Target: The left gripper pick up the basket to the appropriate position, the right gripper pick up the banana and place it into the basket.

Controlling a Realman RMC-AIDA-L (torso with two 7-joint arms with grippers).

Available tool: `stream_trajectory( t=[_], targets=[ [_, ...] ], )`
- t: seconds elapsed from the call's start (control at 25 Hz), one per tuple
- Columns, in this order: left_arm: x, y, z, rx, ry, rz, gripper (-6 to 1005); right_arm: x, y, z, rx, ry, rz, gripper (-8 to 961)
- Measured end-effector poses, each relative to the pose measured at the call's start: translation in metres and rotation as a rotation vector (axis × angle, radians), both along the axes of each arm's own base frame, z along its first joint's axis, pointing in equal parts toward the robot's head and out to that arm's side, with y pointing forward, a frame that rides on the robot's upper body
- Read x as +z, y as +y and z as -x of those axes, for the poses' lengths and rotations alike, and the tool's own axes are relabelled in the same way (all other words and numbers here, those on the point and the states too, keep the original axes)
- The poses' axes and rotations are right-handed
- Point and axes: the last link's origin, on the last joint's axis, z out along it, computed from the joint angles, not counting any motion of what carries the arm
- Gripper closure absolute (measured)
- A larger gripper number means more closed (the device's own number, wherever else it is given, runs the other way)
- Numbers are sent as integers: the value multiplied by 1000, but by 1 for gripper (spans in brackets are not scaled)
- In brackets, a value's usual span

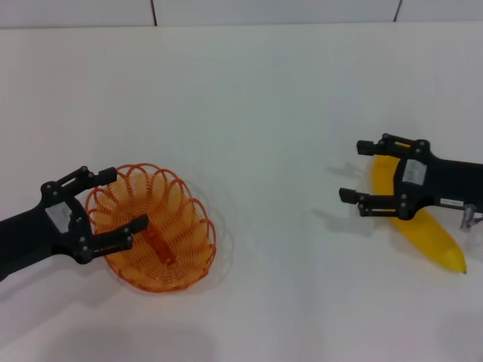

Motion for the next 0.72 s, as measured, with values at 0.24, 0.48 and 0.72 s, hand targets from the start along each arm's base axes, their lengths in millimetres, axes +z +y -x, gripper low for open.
stream_trajectory(
  t=[0.24, 0.48, 0.72],
  targets=[
    [-3, 2, -2, -7, -3, 5, 112, -11, 2, 3, -1, -26, 24, 75],
    [0, 4, -1, 0, -7, -15, 112, -13, 3, 3, -6, -29, 21, 76],
    [18, 18, 4, 120, -105, -98, 113, -13, 3, 3, -7, -27, 16, 77]
  ],
)
